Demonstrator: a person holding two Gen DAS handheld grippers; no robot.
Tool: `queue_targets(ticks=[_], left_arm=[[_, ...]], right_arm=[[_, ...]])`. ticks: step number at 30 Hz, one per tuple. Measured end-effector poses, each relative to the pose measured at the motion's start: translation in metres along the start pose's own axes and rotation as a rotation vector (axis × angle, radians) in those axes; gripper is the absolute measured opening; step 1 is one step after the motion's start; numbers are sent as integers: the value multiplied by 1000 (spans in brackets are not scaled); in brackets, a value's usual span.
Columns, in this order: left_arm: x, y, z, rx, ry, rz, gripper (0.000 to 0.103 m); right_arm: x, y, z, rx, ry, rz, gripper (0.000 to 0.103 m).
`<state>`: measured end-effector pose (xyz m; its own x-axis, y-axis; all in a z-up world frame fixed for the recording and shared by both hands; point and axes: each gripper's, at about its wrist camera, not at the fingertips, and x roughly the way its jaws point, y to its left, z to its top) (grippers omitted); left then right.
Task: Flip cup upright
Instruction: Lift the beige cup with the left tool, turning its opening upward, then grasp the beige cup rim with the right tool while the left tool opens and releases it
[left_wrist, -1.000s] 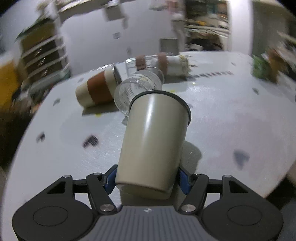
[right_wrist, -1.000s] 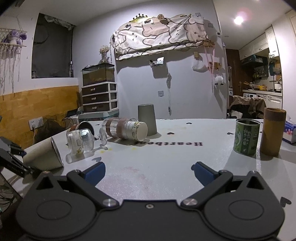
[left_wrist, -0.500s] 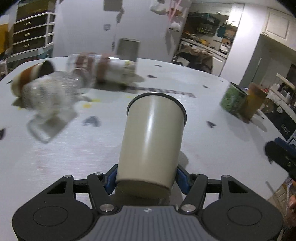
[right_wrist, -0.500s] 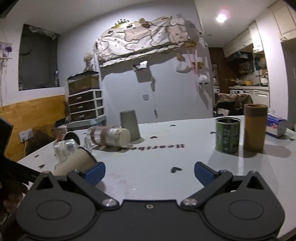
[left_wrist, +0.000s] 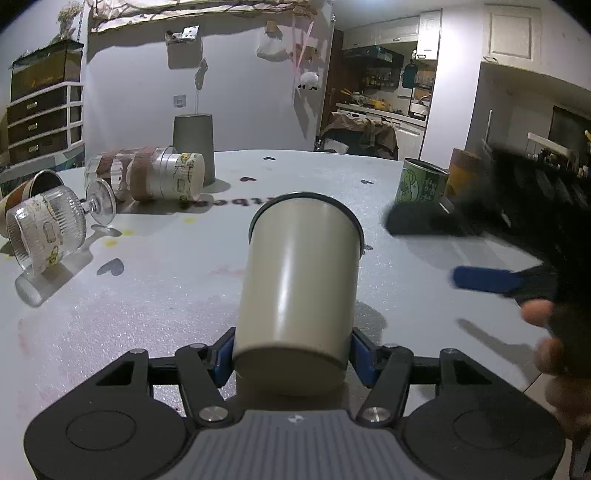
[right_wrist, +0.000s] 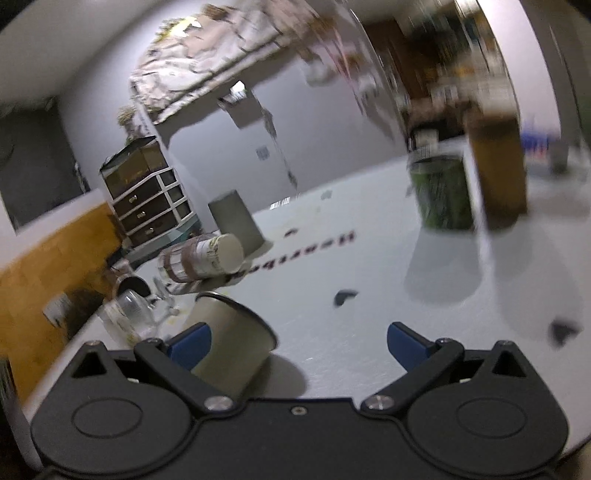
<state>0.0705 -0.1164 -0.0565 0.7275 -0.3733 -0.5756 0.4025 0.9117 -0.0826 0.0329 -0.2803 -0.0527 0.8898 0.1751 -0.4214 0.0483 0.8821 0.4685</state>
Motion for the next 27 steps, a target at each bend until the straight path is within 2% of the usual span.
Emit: queue_targets(ticks=[5,8,10,14,17,19,22,27], left_arm=[[-3,2,-2,-3,-7,-7,61],[-4,1,-5,13,-16,-7,61],[-4,1,-6,26,-21,-10,60],[-5,1,-8,34,-25,-18,60],[-6,3,-9,32,-32,-24,60],[-8,7,-10,23,-42,-60,60],[-12,17,-12,-32,-54,-137,60],[-19,19,-17,-45,-73,-183,60]], right_arm=[[41,-6,15,224,175,118,100],[66,-2,16,288,270,135,93],[81,-1,16,331,323,141,94],[96,-2,16,411,349,177,92],[106,-5,16,467,390,214,83],[106,0,18,428,390,205,82],[93,9,22,334,337,216,81],[65,30,23,108,234,235,81]])
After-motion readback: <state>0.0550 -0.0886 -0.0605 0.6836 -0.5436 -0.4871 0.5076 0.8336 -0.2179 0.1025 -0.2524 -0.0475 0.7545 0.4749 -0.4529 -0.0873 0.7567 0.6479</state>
